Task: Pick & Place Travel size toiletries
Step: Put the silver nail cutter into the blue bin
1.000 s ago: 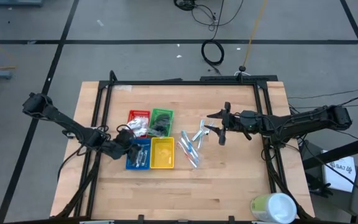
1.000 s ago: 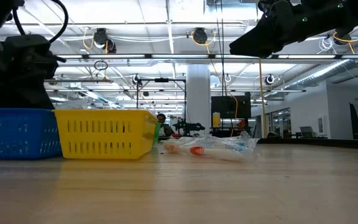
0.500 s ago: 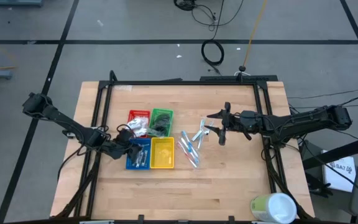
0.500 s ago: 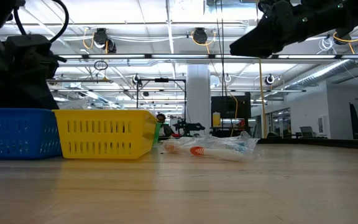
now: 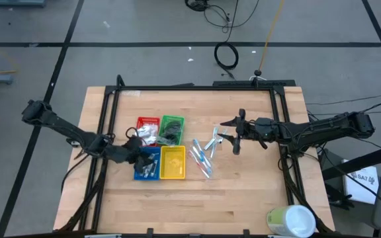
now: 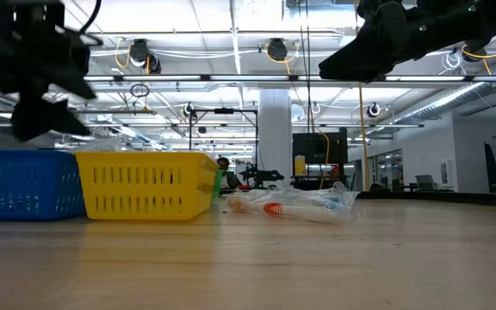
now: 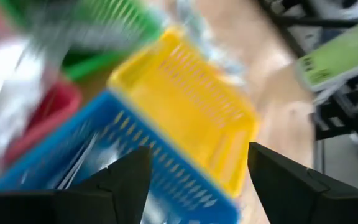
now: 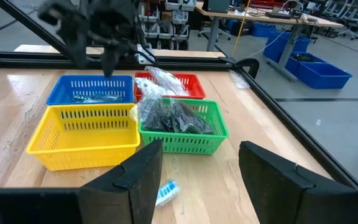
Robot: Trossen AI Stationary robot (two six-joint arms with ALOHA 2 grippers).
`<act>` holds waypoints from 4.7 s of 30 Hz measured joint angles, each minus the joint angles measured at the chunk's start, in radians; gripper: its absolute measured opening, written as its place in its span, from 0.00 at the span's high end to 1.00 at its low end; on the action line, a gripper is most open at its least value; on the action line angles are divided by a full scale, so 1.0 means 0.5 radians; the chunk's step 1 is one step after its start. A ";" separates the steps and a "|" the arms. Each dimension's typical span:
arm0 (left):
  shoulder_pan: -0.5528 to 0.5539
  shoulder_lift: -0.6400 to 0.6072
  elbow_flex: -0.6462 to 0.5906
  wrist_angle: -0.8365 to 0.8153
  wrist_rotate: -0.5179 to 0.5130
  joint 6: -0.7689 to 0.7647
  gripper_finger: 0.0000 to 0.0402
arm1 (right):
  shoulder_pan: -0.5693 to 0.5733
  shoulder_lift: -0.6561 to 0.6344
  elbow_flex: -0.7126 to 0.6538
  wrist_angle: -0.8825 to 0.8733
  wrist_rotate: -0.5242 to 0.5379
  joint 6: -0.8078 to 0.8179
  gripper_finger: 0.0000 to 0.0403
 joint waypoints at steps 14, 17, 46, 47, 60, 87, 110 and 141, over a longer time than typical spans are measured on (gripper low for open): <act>0.180 -0.206 0.029 0.881 -0.441 1.654 0.34 | -0.094 0.532 -0.155 -0.010 0.412 0.519 0.50; 0.221 -0.204 0.029 0.878 -0.456 1.715 0.34 | -0.163 0.608 -0.150 -0.030 0.247 0.641 0.50; 0.429 -0.201 0.028 0.624 -0.468 1.493 0.34 | -0.542 0.953 -0.137 -0.308 0.232 0.794 0.58; 0.429 -0.201 0.028 0.624 -0.468 1.493 0.34 | -0.546 0.951 -0.137 -0.315 0.264 0.786 0.58; 0.428 -0.201 0.026 0.614 -0.467 1.491 0.34 | -0.487 0.927 -0.146 -0.283 -0.177 0.378 0.58; 0.428 -0.201 0.026 0.597 -0.465 1.454 0.34 | -0.403 0.772 -0.146 -0.750 -0.275 0.670 0.70; 0.428 -0.201 0.026 0.572 -0.465 1.422 0.34 | -0.394 0.717 -0.151 -0.616 -0.160 0.524 0.98; 0.428 -0.200 0.026 0.554 -0.466 1.451 0.34 | -0.238 0.737 -0.085 -0.583 0.143 0.807 0.48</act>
